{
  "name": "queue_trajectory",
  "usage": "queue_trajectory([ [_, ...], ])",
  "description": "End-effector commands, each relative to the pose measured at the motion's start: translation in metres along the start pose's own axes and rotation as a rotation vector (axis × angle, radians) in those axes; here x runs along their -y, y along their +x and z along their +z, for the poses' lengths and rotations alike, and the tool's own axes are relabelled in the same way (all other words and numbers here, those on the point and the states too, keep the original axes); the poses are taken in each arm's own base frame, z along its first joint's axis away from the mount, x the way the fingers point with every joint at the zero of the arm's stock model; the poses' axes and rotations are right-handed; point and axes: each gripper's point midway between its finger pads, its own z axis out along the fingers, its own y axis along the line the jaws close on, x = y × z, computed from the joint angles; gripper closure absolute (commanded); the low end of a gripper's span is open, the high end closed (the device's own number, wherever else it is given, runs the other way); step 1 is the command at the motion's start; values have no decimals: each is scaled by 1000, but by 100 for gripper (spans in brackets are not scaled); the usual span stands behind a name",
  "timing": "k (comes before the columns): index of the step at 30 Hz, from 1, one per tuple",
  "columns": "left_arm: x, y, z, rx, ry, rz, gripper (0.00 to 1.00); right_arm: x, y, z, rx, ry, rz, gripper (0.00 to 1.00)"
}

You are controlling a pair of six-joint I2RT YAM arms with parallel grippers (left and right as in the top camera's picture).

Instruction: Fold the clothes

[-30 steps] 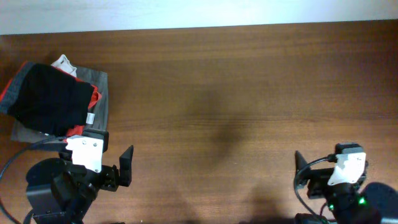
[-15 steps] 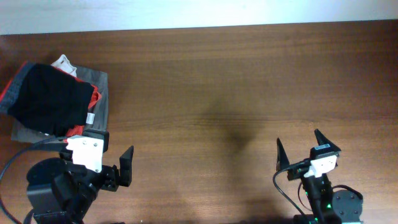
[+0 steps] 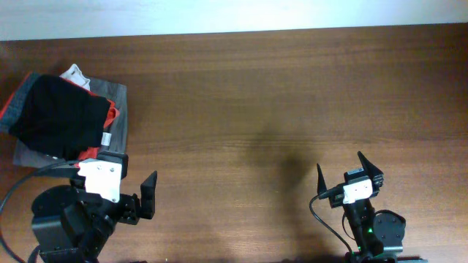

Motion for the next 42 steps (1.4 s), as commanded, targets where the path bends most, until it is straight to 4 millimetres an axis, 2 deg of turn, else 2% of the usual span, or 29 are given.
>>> queue_trajectory([
  [1,-1,2,0,-4,-5,-12,1,-2,2,0,0,-2,14,1],
  [37,-1,2,1,-6,-4,-12,1,-1,2,0,0,-1,50,1],
  [40,-9,8,0,-21,-54,6,1,-1,2,0,0,-1,50,1],
  [42,-17,18,1,-33,-100,-5,1,-1,2,0,0,-1,50,1],
])
